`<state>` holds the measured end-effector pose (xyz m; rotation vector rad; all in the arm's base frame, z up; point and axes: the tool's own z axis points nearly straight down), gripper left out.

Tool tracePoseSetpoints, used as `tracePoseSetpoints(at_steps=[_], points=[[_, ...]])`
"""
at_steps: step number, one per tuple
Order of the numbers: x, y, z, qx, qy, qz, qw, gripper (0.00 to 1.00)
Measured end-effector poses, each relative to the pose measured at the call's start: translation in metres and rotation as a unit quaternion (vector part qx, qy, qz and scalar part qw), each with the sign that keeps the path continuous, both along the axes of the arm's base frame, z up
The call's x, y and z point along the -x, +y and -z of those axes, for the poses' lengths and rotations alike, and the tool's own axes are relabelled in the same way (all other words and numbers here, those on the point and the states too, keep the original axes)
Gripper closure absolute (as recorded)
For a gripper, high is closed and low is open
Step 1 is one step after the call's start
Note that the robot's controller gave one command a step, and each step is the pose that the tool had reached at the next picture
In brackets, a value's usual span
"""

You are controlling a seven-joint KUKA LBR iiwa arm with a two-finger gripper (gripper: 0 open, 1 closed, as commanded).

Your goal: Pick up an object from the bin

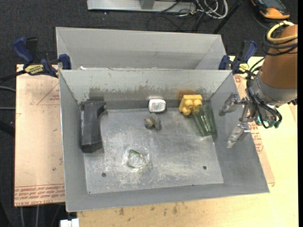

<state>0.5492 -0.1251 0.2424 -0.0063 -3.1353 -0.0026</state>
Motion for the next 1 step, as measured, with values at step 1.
tracePoseSetpoints(at_steps=[1], points=[[-0.0015, 0.0006, -0.0046, 0.001, -0.0039, -0.002, 1.0000, 0.00]])
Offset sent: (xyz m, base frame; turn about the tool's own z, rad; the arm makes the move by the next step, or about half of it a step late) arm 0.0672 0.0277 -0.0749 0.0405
